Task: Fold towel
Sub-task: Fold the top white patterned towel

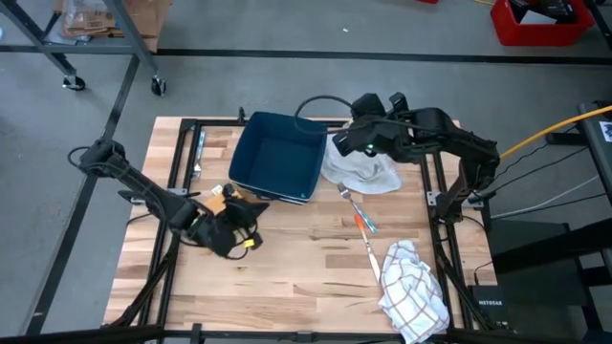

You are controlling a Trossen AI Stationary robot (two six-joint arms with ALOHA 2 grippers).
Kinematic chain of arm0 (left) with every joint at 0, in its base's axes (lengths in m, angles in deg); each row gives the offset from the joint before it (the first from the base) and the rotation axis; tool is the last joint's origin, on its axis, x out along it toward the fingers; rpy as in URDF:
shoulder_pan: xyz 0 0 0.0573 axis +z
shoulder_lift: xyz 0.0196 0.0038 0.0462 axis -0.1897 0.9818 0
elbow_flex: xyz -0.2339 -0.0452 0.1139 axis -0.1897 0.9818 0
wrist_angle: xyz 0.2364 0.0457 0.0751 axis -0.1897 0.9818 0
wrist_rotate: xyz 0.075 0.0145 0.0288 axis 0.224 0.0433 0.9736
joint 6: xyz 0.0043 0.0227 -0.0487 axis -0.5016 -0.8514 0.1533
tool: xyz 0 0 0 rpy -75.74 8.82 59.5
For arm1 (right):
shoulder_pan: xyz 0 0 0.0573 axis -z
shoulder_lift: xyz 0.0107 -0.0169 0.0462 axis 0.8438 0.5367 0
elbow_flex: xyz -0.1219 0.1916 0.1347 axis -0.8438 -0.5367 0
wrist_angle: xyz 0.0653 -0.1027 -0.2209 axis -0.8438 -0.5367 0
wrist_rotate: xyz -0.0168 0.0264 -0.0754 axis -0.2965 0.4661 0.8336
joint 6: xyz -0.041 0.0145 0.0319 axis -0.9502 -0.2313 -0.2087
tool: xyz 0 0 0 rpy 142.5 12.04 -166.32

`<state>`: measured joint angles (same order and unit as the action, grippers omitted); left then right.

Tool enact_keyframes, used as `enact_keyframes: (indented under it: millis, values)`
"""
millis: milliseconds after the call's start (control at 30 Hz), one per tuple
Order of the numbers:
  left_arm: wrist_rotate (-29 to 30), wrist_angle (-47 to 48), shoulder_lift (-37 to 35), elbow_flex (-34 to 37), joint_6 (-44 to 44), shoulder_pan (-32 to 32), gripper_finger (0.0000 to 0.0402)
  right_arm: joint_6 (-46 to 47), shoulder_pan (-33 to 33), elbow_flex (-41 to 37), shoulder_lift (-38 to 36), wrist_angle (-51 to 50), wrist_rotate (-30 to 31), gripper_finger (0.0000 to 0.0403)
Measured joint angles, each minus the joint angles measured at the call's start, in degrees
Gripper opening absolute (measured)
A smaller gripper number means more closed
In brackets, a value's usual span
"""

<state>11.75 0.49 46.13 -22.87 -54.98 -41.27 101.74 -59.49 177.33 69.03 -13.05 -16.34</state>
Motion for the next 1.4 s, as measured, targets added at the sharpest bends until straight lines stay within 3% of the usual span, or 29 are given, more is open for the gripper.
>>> enact_keyframes:
  millis: [300, 467, 600, 767, 867, 1033, 1233, 1400]
  values:
    - [-13.0, -20.2, 0.0, 0.0, -26.2, 12.2, 0.0004, -3.1, 0.0, 0.0, -0.5, 1.9, -0.1, 0.0000]
    - [-25.4, -29.1, 0.5, 0.0, -26.2, 20.3, 0.0004, -3.2, 0.0, 0.8, -1.0, 2.5, -0.1, 0.0000]
    - [-28.5, -35.1, 1.7, 0.0, -28.0, 24.9, 0.0004, -3.2, 0.0, 1.9, -1.0, 2.6, -0.1, 0.0000]
    - [-34.8, -35.1, 3.8, -0.1, -27.0, 29.3, 0.0008, -6.1, 0.0, 1.9, -1.2, 6.2, -1.5, 0.0000]
    - [-38.1, -35.1, 5.7, -0.1, -26.3, 31.0, 0.0032, -8.0, 0.0, 1.9, -1.2, 10.3, -4.0, 0.0000]
    - [-38.4, -37.6, 8.8, -0.1, -26.9, 32.5, 0.0101, -11.5, 0.0, 1.9, -1.2, 15.5, -6.2, 0.0000]
    - [-38.4, -48.5, 10.0, -0.1, -36.1, 34.5, 0.0166, -12.0, 0.0, 1.9, -1.2, 17.0, -8.2, 0.0000]
    - [-40.8, -60.9, 10.0, -0.1, -39.7, 36.9, 0.0179, -12.0, 0.0, 1.9, -1.2, 17.2, -9.1, 0.0000]
